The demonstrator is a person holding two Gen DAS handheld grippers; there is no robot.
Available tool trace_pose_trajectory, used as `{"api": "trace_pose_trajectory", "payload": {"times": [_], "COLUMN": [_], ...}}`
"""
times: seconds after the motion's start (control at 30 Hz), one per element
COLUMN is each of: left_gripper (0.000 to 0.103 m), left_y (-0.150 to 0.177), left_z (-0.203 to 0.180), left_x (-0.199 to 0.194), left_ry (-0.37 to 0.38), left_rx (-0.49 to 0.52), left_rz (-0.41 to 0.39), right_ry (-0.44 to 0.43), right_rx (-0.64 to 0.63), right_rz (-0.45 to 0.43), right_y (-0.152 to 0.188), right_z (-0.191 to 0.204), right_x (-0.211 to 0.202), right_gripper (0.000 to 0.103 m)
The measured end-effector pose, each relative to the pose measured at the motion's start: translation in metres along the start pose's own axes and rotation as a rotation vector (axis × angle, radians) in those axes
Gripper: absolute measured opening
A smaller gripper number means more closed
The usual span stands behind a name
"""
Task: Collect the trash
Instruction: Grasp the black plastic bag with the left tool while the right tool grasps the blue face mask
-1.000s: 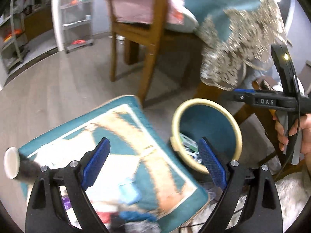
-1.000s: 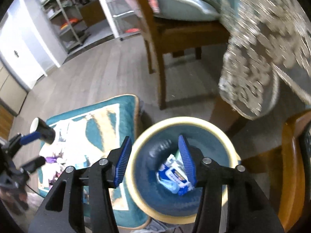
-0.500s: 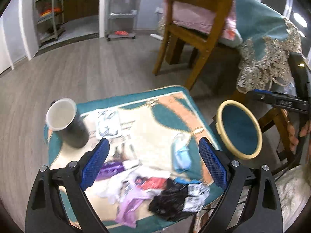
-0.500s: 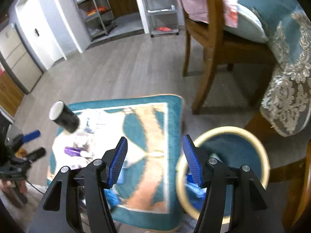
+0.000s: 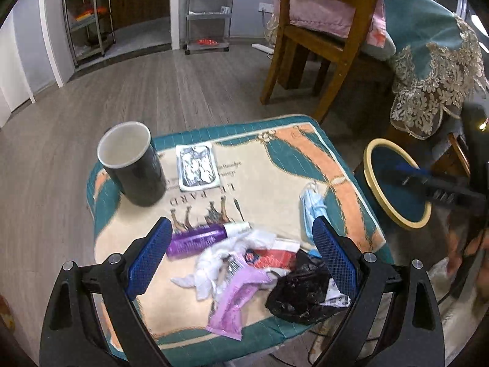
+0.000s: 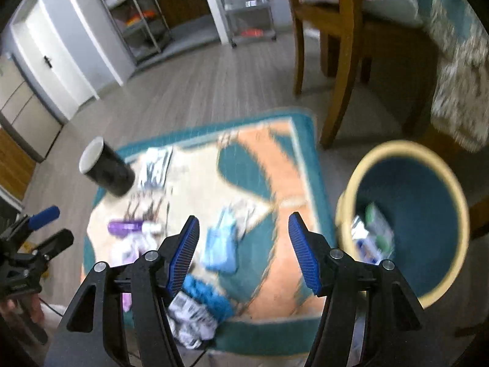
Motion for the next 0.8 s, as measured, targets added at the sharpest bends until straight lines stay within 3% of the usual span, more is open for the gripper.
{"api": "trace_pose_trajectory", "payload": {"times": [0.13,0.37,0.5,0.63,0.8], "left_gripper": [0.091,0.091,0.091,0.089,0.077], "left_y": [0.015,0.025,0.024,0.030,0.044], "left_z": [-0.010,-0.015,-0.016,-0.030,-0.049], "left_x": [0.013,0.031,0.034,0.037,0.039], "left_ry": [-0.021,-0.059,-0.011,0.040,0.088], "left_rx": [0.049,0.075,0.032,0.051,0.027], "left_rz": [0.037,0.080,0.081,0.101,0.111], "right_ry": [-0.005,-0.021,-0.010,0.010,0.019], "right_rx": [-0.082,-0.111,-0.074,-0.073,-0.021], "right_rz": [0.011,0.065,0.134,0.162,0.194], "right_y": [0.007,0.021,0.023,0.023,0.020], "right_z": [0.018,0.026,0.017,0.013,0.005], "right_x": [0.004,0.016,0.035,0.050,0.058], "right_gripper": [0.062,0.060,0.055,0.049,0.046]}}
Point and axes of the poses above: each gripper's, at about its wrist camera, not at the fingertips, and x roughly the way its jaws point, z to its left, y to its underside, the point moved 3 cm from there along x, roughly the way its jaws point, and after that the axes turned 1 degree about z, right-handed, at the moved point
